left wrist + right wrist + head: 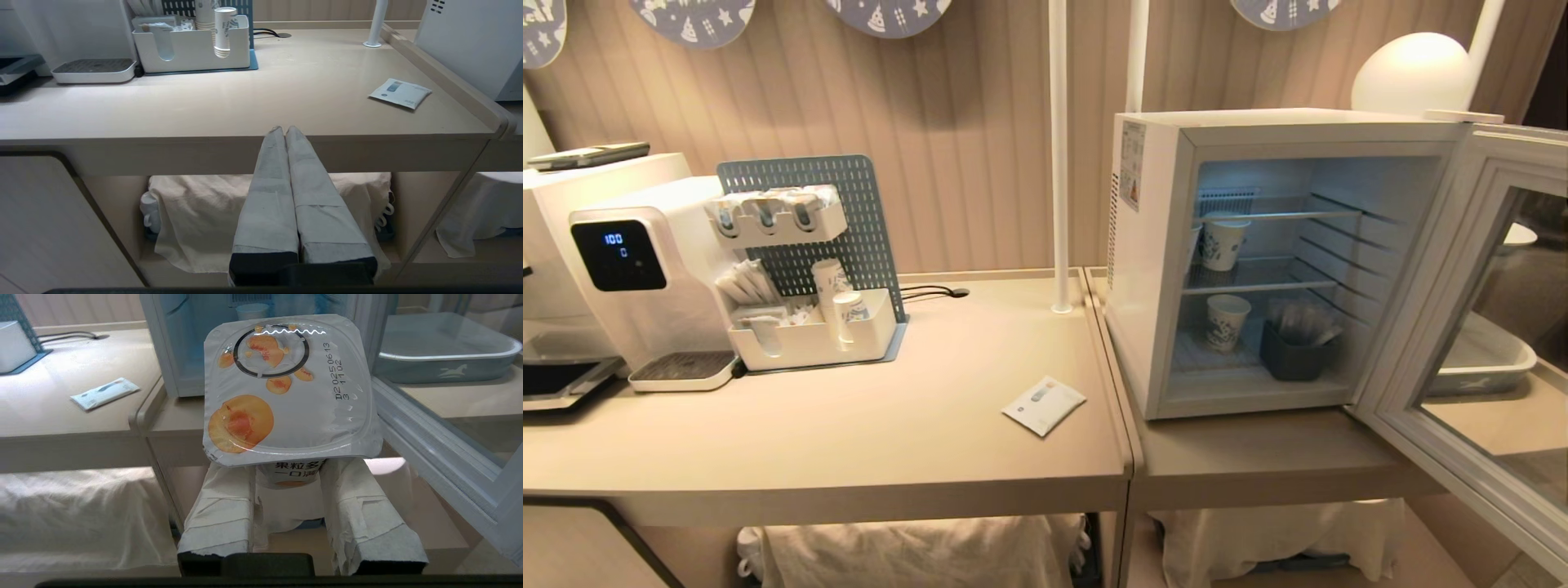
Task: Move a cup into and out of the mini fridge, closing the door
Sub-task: Put the yoghurt in the freezer
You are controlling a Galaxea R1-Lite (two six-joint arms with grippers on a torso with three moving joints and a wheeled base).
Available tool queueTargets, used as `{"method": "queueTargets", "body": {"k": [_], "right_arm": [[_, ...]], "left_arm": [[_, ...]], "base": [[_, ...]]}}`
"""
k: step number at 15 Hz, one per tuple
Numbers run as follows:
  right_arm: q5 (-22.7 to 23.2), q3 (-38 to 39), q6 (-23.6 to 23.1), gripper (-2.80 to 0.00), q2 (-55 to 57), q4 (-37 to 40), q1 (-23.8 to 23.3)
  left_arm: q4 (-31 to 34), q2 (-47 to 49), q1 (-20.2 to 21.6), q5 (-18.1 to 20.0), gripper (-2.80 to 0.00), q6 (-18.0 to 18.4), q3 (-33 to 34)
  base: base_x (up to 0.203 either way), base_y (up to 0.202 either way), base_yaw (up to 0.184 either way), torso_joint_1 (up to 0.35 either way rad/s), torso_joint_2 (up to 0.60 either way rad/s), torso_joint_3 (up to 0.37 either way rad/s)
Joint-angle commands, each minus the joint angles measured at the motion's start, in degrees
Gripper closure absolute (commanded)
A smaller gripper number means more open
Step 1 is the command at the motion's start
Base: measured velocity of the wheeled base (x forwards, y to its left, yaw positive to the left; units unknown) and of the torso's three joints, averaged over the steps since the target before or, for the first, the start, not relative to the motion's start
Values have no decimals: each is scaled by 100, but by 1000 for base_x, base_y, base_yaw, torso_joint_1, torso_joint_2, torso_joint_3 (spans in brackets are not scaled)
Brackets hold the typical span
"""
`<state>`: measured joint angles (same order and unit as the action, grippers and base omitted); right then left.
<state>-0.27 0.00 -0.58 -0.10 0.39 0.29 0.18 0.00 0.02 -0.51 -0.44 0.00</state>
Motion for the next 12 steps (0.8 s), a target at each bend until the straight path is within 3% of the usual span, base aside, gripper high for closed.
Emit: {"method": "queueTargets", "body": {"k": [1, 5, 12], "right_arm": [[0, 0, -3, 0, 10, 5, -3], [-8, -9, -12, 0, 10, 25, -3], [-19, -151, 5, 0, 19, 457, -3]], "left_arm": [[-1, 0, -2, -2, 0, -9, 9], [-1, 0, -2, -2, 0, -9, 9], [-1, 0, -2, -2, 0, -18, 9]], "base": [[165, -4, -1, -12, -10, 1], [186, 0, 1, 3, 3, -2], [10, 0, 0, 1, 2, -1]]}}
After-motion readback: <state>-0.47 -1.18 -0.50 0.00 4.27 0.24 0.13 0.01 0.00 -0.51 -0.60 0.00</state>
